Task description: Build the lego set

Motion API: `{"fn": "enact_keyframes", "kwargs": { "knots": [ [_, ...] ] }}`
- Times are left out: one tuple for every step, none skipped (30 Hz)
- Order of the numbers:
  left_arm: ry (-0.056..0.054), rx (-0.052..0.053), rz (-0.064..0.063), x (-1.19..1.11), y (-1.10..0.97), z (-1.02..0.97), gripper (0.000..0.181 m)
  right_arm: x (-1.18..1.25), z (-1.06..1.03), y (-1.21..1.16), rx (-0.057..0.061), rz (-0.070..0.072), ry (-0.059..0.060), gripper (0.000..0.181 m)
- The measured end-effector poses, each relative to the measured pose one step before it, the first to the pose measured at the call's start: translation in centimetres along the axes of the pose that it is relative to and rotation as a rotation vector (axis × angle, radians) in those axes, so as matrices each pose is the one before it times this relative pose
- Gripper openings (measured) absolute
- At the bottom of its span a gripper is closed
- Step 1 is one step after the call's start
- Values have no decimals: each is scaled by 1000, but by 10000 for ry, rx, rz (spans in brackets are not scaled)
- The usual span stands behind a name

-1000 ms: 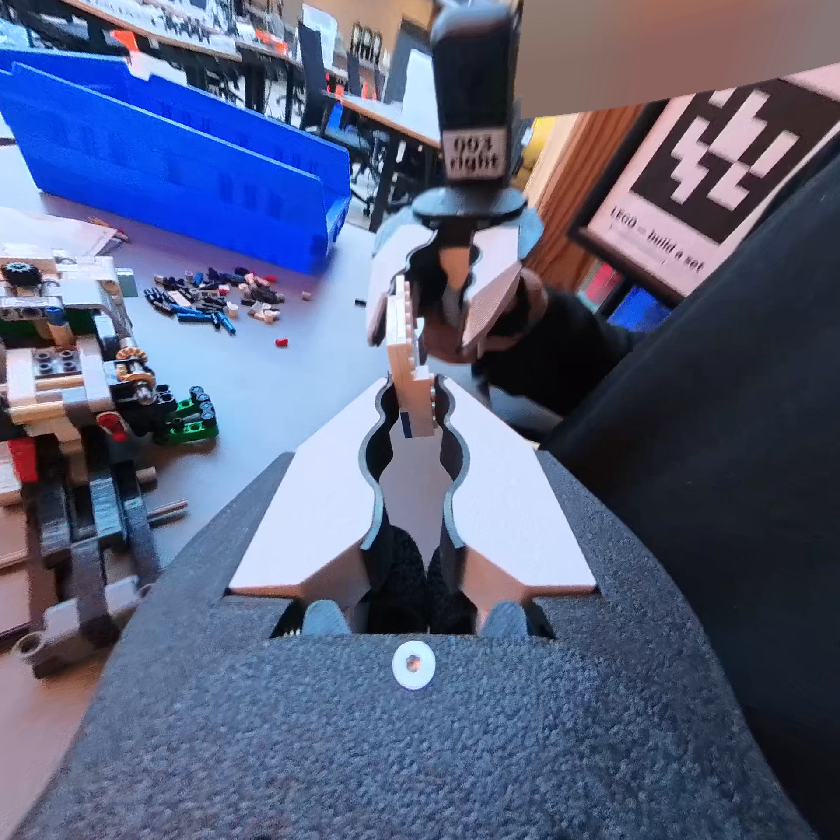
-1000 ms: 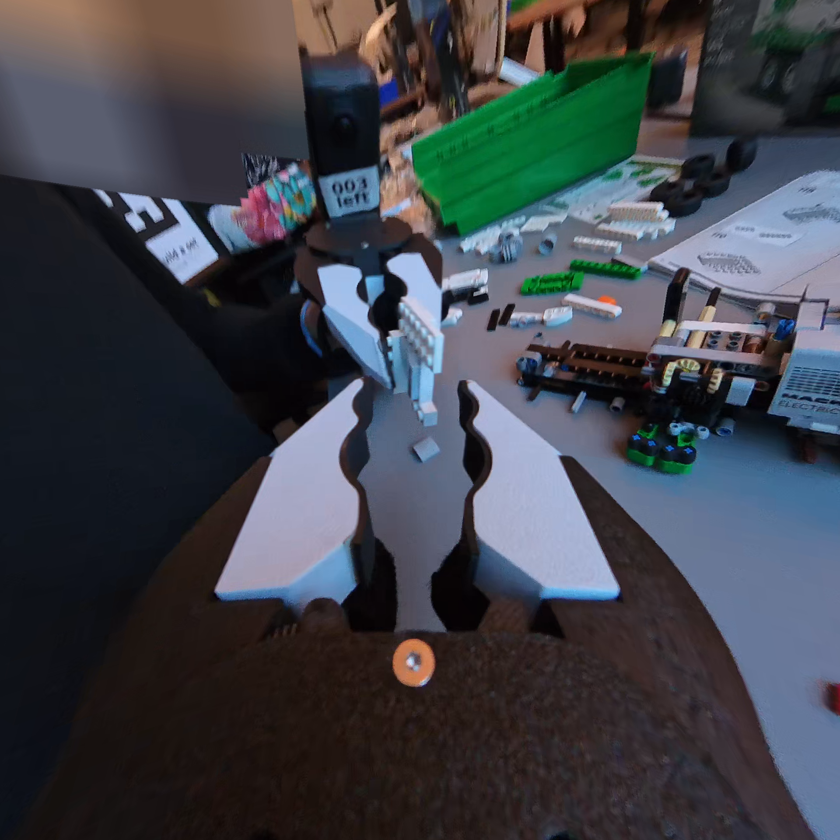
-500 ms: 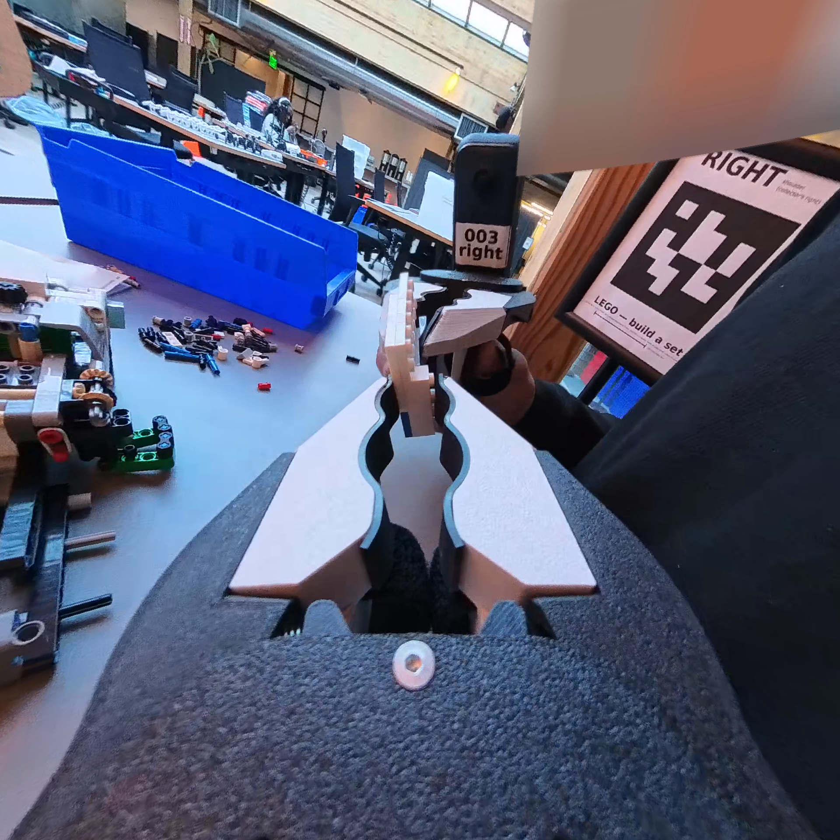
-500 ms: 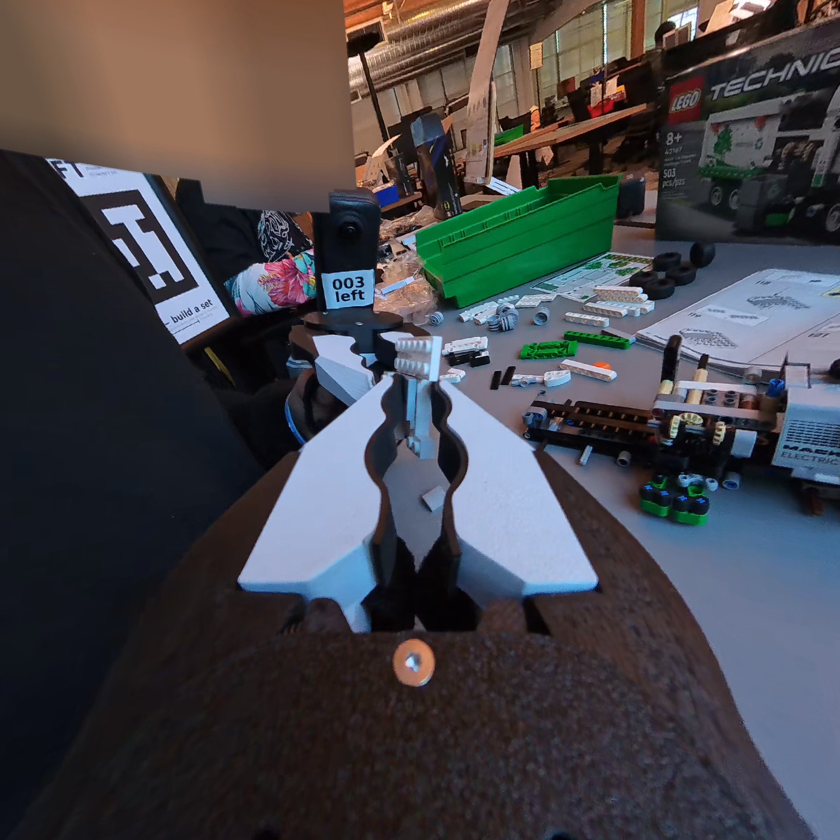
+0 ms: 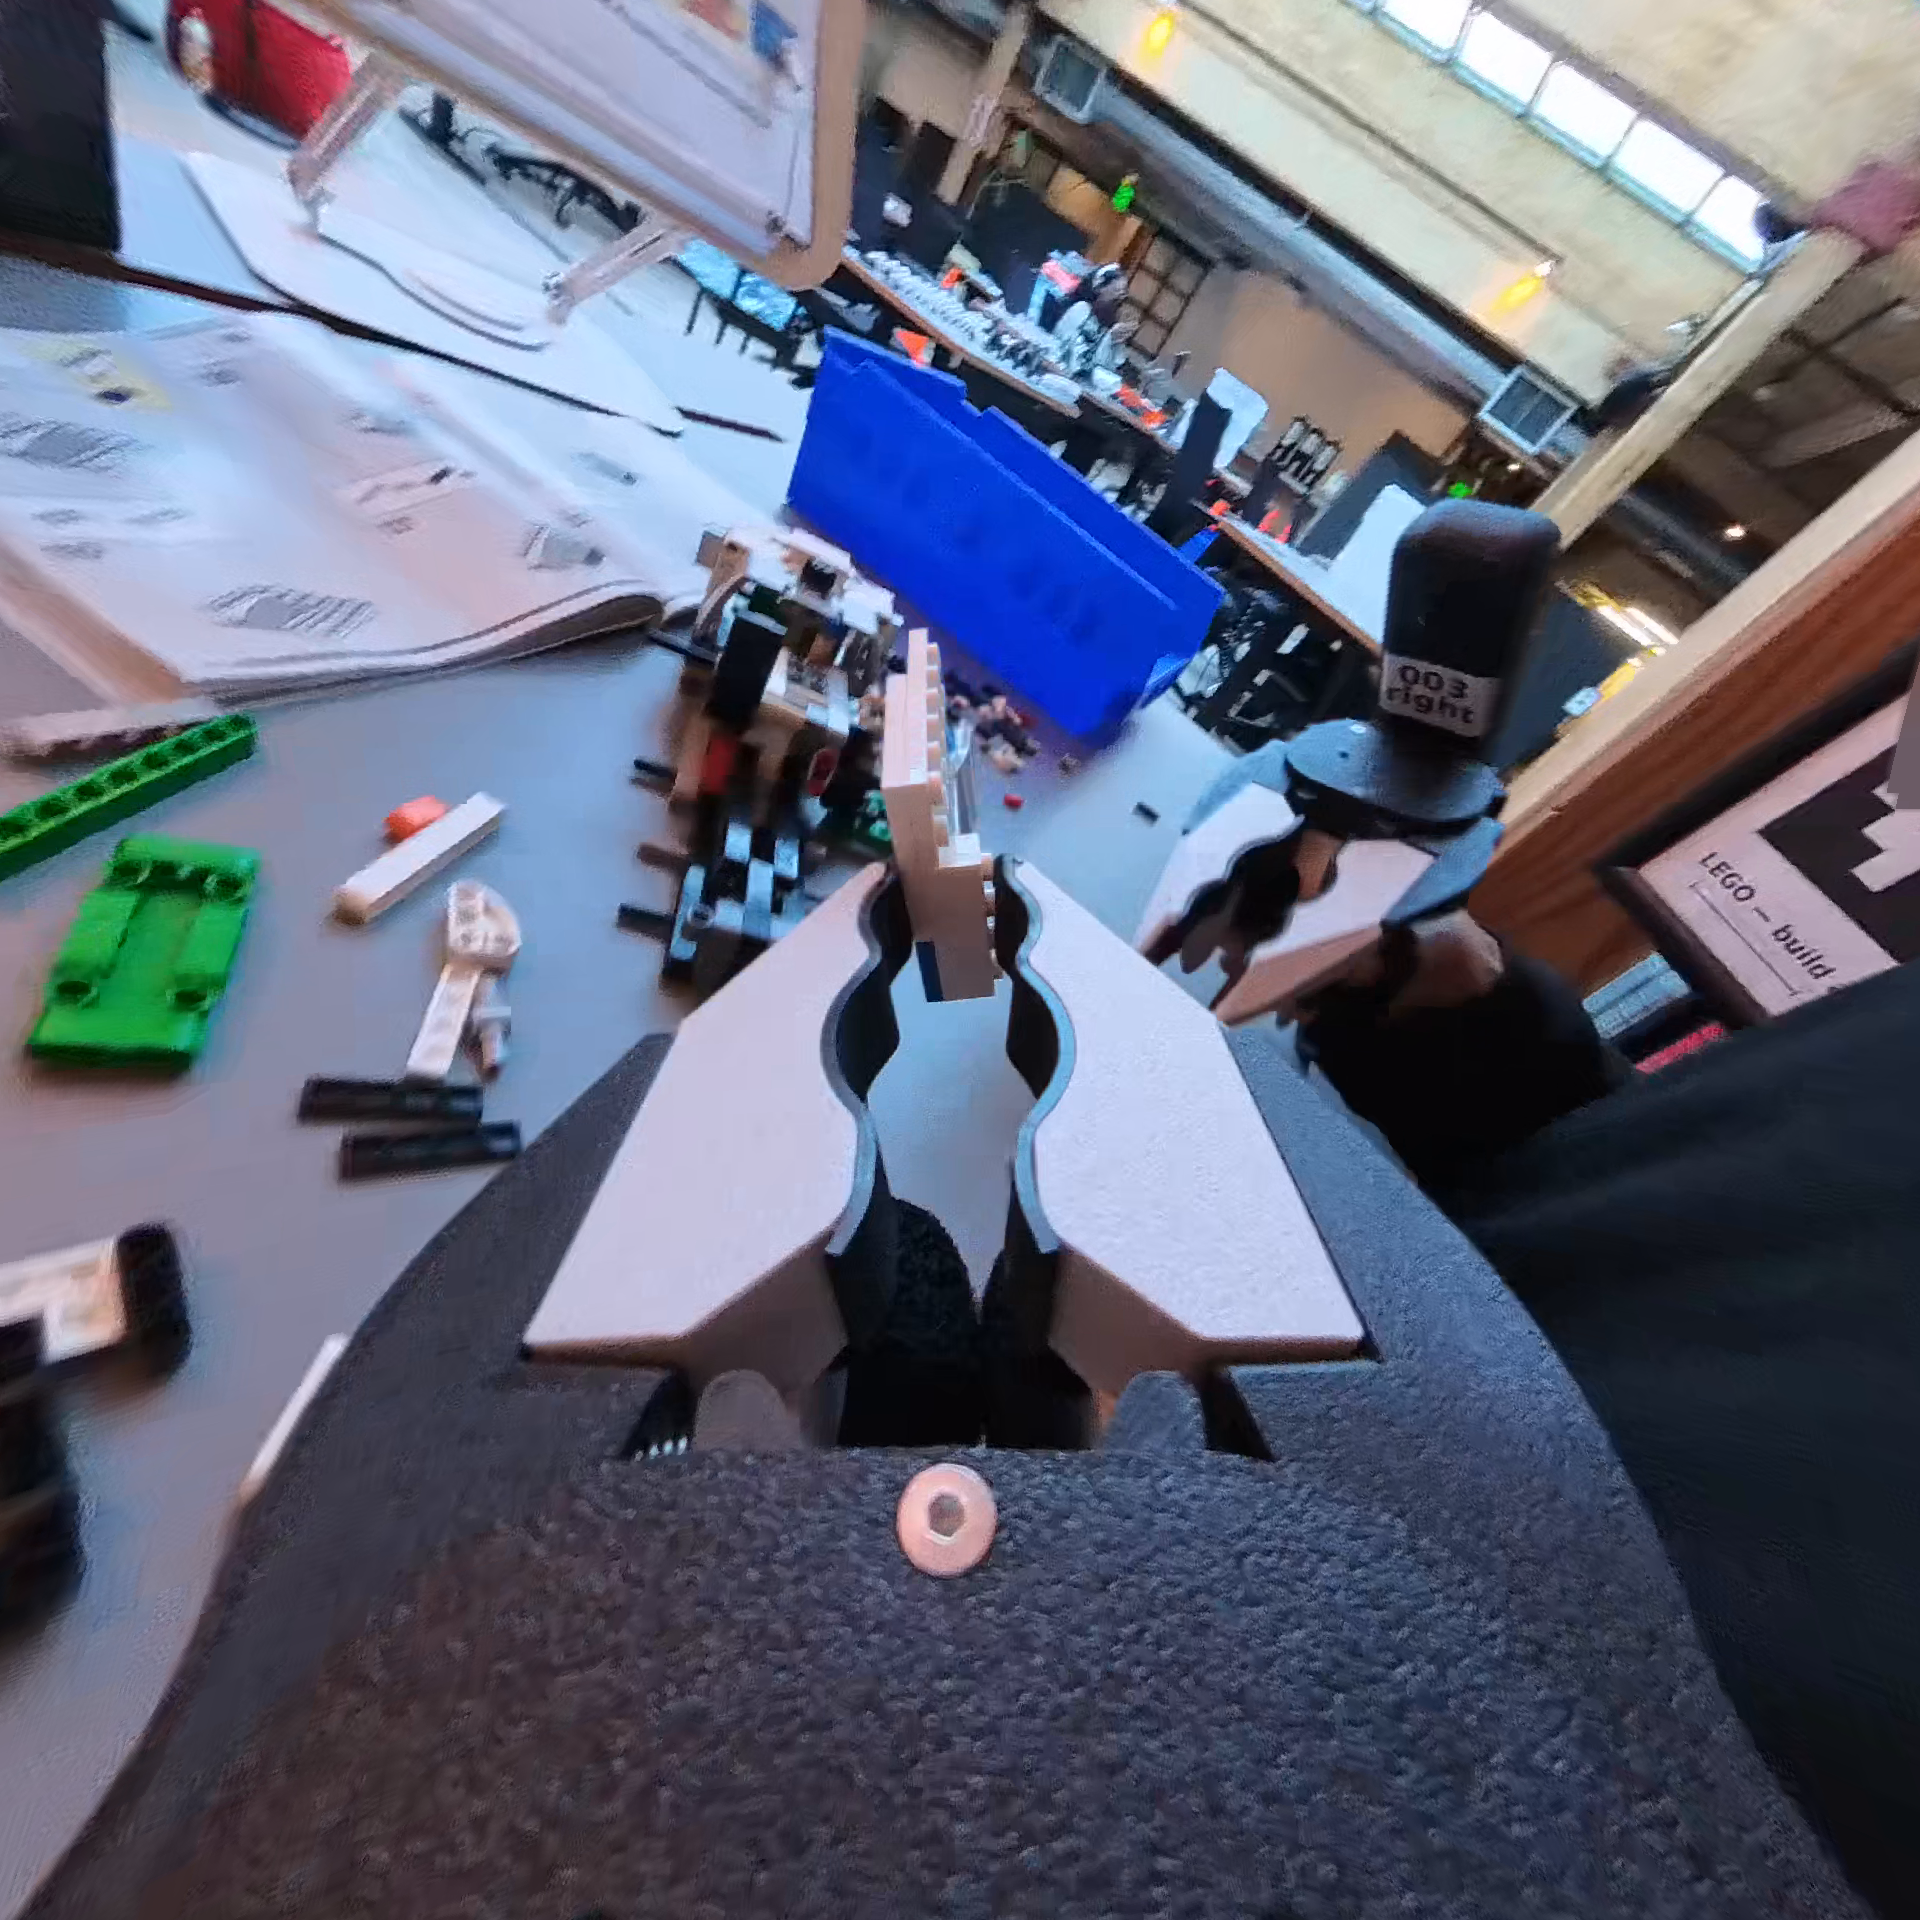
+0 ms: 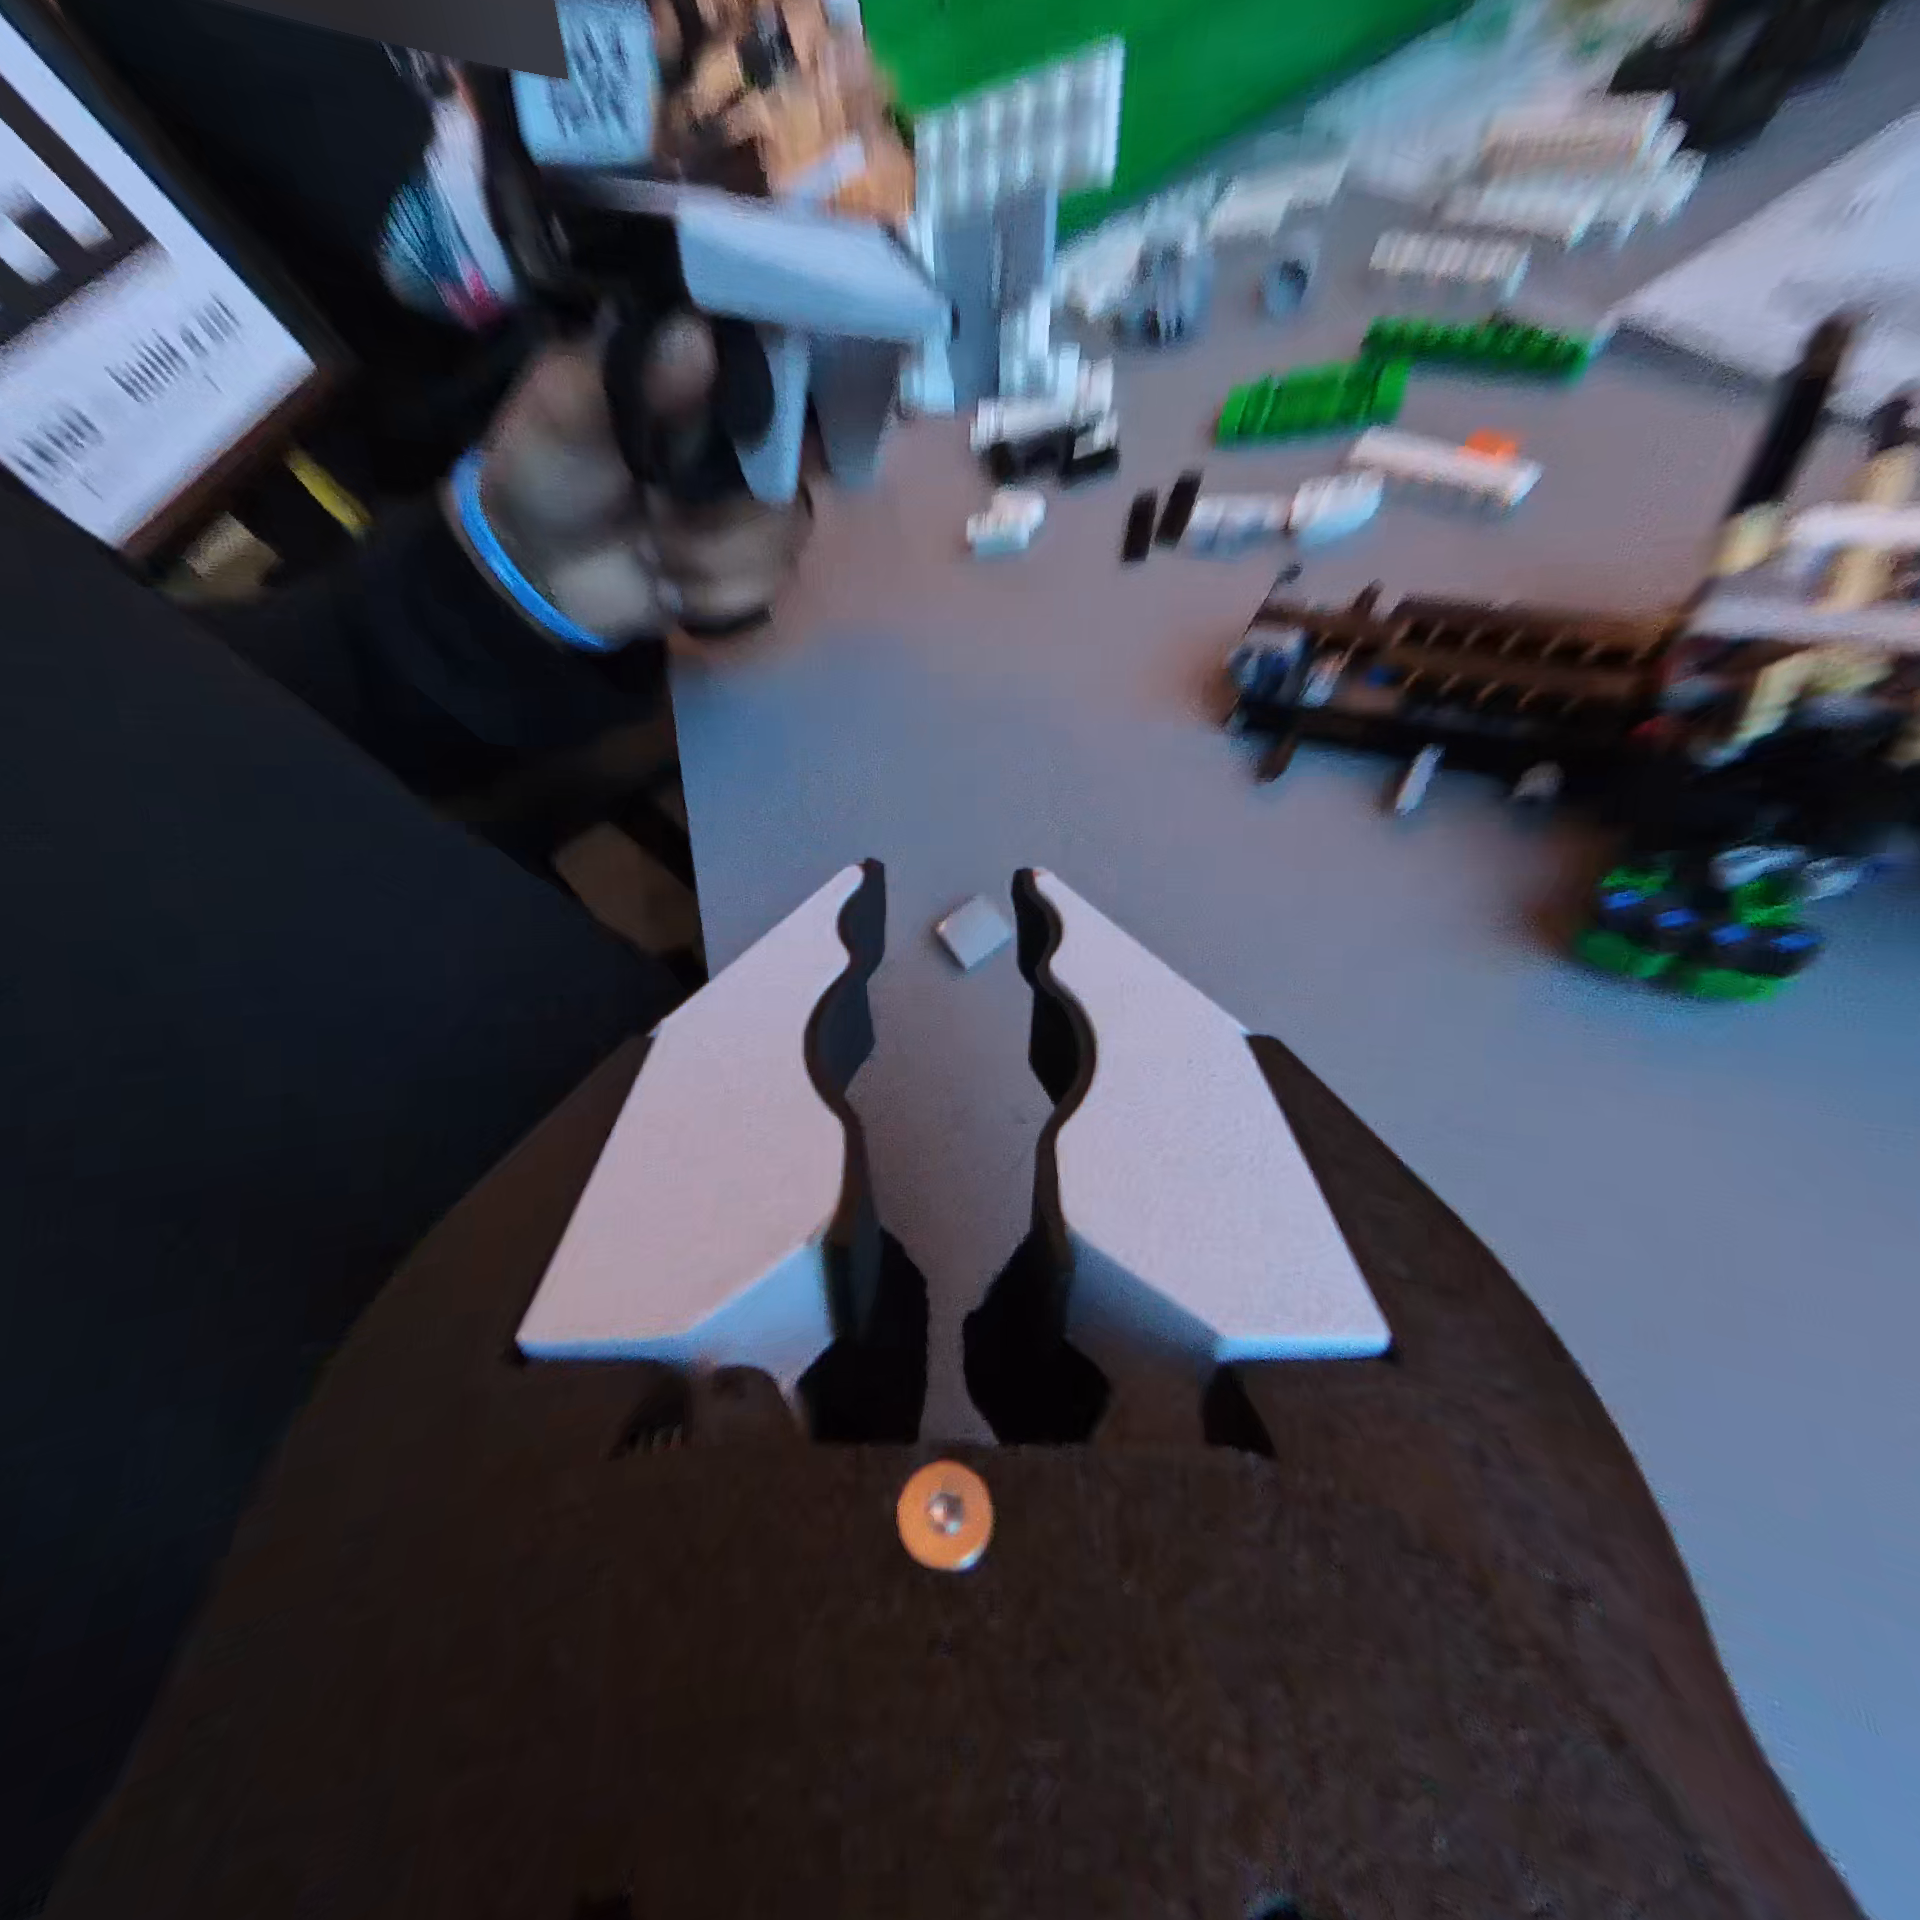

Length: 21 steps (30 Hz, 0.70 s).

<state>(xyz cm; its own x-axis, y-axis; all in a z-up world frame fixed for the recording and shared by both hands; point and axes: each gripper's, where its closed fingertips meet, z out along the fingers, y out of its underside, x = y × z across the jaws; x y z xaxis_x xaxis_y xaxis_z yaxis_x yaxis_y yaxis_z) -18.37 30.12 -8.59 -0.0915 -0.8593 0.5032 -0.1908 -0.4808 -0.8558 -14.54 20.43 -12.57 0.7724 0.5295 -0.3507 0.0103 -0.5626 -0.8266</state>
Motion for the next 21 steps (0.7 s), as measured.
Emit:
{"fn": "enact_keyframes", "kwargs": {
  "knots": [
    [-150,-110,-99,-86,531,-461,14,-455,1081,1100,-531,-61,142,25],
    [-83,-159,-180,41,674,-263,14,-316,981,815,-369,-151,223,24],
    [11,-166,-242,162,715,-124,14,-201,816,534,-168,-201,266,23],
    [106,-141,-320,274,684,-50,14,17,593,465,-205,-219,289,23],
    [178,-161,-403,314,655,-8,14,139,316,218,-156,-284,218,22],
    [173,-158,-446,199,600,-21,14,13,105,-9,-92,-338,24,23],
    [181,-109,-397,122,444,-32,14,96,46,-30,-159,-348,-26,23],
    [167,-82,-333,55,325,-37,14,449,90,27,-210,-391,113,24],
    [87,-85,-311,-119,246,-27,14,287,210,280,-318,-491,-4,25],
    [-16,-63,-306,-289,161,-49,14,-14,295,287,-305,-469,-149,26],
    [-41,-101,-286,-313,171,-30,14,134,327,88,-165,-362,-13,27],
    [40,-129,-210,-130,191,-1,14,-48,293,-12,-90,-326,-130,27],
    [102,-189,-113,16,283,10,14,-155,247,-127,25,-266,-193,26],
    [-12,-221,-26,-81,323,26,14,74,188,-7,-29,-175,-66,24],
    [-108,-204,52,-186,310,28,14,4,184,119,-122,-97,-95,23],
    [-95,-152,54,-149,218,38,14,-119,175,83,-82,-68,-129,21],
    [-11,-132,3,-10,175,79,14,72,179,16,-14,-93,46,16],
    [63,-151,-30,78,171,128,14,7,77,-72,52,-125,68,16],
    [41,-101,-39,15,80,129,14,-133,24,-38,-27,-184,2,16],
    [-8,-40,-24,-87,-12,112,14,59,-96,-119,-69,-293,176,16],
    [24,-50,-6,-54,-15,107,14,204,-330,-626,239,-404,358,16]
  ]
}}
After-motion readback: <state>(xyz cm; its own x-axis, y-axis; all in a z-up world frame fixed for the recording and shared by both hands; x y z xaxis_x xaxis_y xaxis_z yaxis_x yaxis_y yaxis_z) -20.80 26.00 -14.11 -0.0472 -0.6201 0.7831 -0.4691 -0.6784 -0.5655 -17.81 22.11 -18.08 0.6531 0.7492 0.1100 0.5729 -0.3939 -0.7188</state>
